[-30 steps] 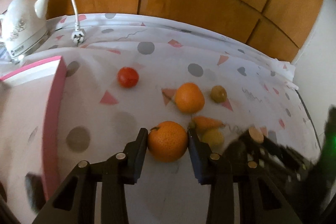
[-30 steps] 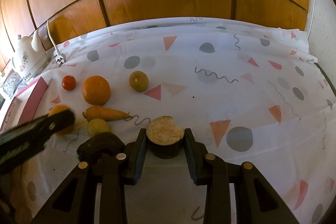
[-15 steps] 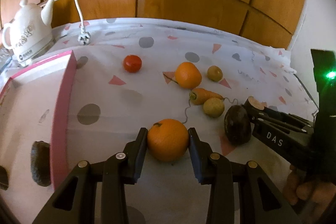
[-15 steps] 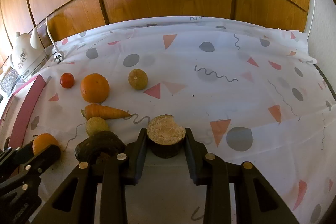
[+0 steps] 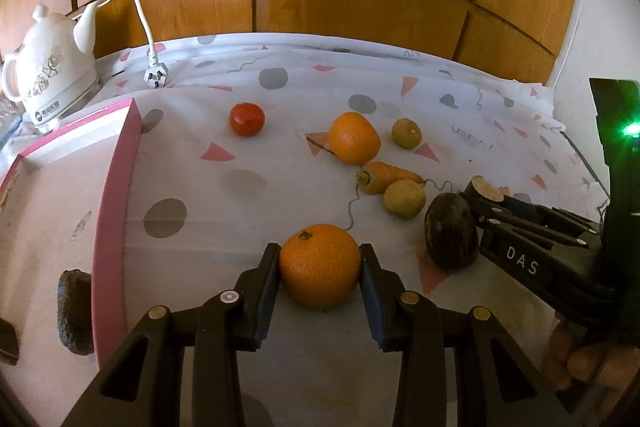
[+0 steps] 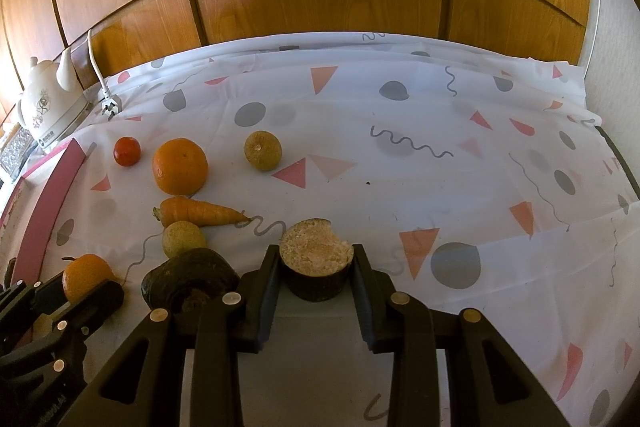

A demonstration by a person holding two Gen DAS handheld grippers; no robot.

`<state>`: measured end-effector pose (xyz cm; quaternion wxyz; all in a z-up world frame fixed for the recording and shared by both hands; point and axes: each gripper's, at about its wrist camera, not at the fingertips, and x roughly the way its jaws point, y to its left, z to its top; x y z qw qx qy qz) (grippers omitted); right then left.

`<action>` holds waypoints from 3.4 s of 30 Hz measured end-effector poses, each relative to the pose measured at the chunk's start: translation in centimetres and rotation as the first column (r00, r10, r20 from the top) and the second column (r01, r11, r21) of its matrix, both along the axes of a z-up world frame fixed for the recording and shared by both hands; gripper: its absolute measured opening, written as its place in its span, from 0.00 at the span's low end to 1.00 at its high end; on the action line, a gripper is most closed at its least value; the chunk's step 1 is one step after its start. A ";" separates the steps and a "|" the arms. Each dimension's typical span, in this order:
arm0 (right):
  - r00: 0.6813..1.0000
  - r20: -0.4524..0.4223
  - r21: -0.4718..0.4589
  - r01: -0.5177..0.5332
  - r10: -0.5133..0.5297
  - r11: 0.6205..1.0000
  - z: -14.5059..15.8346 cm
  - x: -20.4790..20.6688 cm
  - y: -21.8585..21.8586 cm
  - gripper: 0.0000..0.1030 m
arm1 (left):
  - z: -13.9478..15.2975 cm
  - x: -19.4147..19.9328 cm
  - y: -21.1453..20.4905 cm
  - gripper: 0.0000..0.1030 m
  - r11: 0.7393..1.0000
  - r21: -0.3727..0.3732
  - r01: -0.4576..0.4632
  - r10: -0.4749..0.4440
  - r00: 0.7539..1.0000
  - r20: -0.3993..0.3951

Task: Organize fruits
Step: 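Grasp an orange with the left tool while the right tool holds the log slice, then release the orange into the tray with the left tool while the right tool releases the log slice there, then grasp the dark round fruit with the right tool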

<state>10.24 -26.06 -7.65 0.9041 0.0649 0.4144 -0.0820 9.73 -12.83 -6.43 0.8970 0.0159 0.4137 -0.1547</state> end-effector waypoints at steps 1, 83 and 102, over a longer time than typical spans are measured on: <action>1.000 0.000 0.001 0.000 0.000 1.000 0.0 0.0 0.0 0.33 | 0.0 -0.1 0.0 0.37 1.000 0.003 0.000 0.000 1.000 0.002; 0.897 0.130 0.170 -0.441 0.423 0.881 5.9 -3.8 16.4 0.53 | 6.7 -4.2 21.8 0.62 0.880 -0.116 -0.461 0.467 0.884 0.033; 0.994 0.016 0.106 -0.105 0.104 0.989 2.2 -4.1 4.3 0.53 | 6.4 -5.2 11.6 0.62 0.982 -0.081 -0.168 0.171 0.985 0.031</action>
